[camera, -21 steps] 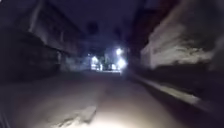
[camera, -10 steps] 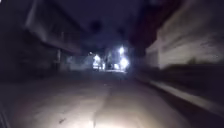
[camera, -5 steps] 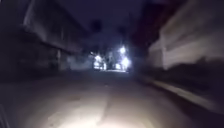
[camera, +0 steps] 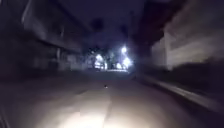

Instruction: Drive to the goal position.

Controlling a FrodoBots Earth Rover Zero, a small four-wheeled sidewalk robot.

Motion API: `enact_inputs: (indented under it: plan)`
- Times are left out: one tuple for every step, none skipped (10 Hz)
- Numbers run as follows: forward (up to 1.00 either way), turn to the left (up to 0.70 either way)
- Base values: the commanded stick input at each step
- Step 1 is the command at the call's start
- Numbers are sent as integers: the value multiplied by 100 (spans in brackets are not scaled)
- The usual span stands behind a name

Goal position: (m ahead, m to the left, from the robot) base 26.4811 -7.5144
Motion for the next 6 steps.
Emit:
enact_inputs:
  plan:
    - [70,-35]
    - [70,-35]
    - [70,-35]
    - [70,-35]
    - [70,-35]
    - [70,-20]
